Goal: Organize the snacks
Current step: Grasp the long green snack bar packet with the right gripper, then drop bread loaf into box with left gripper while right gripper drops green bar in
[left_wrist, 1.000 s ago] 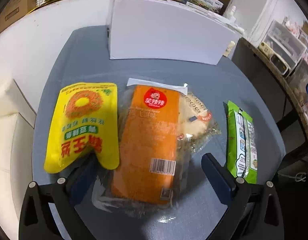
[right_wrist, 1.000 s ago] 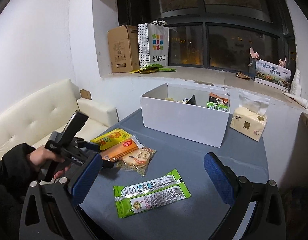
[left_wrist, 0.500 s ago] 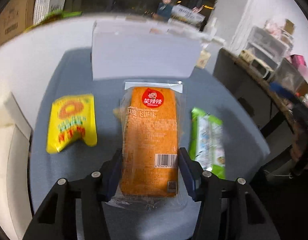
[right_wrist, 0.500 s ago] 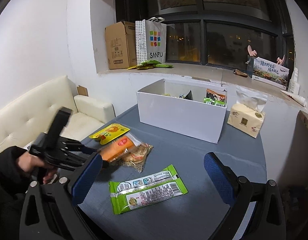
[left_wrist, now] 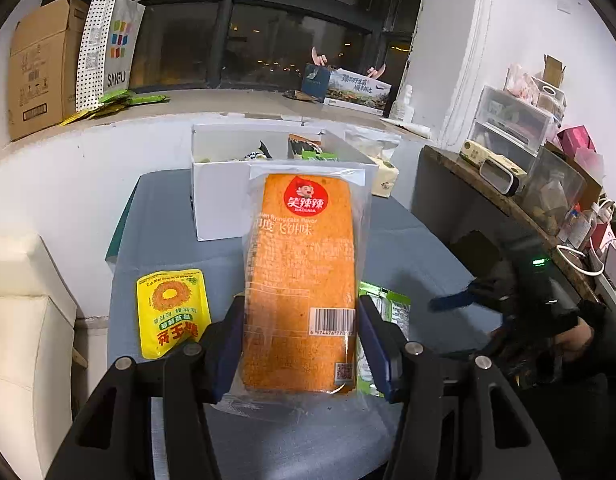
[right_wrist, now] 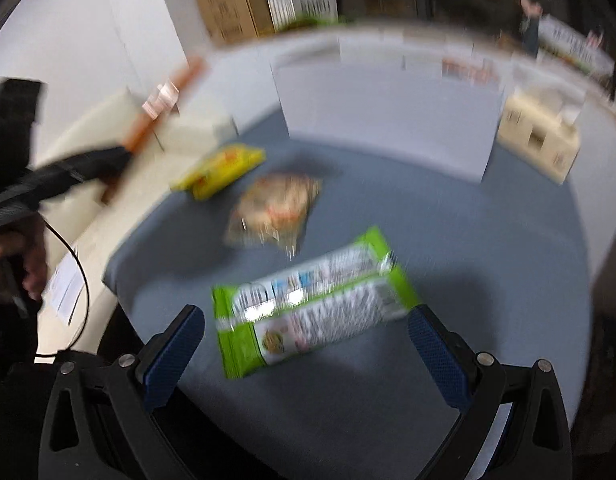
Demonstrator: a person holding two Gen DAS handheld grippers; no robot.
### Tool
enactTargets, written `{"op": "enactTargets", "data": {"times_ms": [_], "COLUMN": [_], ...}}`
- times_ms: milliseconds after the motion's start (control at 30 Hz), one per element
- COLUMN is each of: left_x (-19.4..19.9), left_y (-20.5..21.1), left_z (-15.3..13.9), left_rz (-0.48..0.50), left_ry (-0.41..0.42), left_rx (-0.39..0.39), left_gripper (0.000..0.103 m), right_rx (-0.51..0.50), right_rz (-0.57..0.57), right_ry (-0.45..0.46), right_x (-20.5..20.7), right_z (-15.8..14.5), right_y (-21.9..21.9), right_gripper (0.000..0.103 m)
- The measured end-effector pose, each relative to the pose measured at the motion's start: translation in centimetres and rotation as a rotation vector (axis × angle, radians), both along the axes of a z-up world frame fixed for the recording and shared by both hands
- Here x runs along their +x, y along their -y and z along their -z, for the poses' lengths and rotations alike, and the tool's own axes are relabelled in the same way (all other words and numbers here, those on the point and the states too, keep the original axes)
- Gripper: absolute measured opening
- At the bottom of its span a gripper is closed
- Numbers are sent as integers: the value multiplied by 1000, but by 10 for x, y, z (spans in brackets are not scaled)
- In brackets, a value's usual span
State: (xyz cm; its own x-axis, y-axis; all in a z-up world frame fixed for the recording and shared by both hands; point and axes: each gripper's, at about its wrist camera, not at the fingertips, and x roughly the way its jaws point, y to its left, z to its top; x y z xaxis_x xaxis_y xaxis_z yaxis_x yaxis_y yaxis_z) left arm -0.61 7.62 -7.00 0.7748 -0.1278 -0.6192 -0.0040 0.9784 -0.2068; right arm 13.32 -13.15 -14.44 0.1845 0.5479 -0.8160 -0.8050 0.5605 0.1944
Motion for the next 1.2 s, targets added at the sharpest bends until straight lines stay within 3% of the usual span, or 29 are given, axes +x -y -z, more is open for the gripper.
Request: {"op": "enactTargets", "data": {"times_ms": [167,433,600,700,733,867,1100,1200], "left_x": [1,-3,-7,-8,-8,-7,-2,7], "left_y": [1,-3,-6,-9,-9,-9,-10,-13], "left_z": [4,6,5,6,6,7,7,1], "left_rz": [0,-10,-21,-26,-28,-28,-29,-28], "left_ry": [-1,7,15,15,14,15,25,49], "left_rx": [1,-11,-10,-11,-12,-13,-34,-51], "left_gripper": [58,58,58,58,58,58,59,59], "right_rx": [-83,-107,-218,-326,-337,-290,-174,-33], "right_rz": [-18,32,25,-16,-31,-31,40,102], "right_ry": [-188,-263,-154,-12,20,21,16,21], "right_x": [18,48,48,31,26,27,27,33], "right_z": [36,41,44,50,51,40,23,-5], "right_y": [-20,-49,-83,-98,-99,-83,-33,0], "right_gripper": [103,103,103,103,99,72,67,67]}}
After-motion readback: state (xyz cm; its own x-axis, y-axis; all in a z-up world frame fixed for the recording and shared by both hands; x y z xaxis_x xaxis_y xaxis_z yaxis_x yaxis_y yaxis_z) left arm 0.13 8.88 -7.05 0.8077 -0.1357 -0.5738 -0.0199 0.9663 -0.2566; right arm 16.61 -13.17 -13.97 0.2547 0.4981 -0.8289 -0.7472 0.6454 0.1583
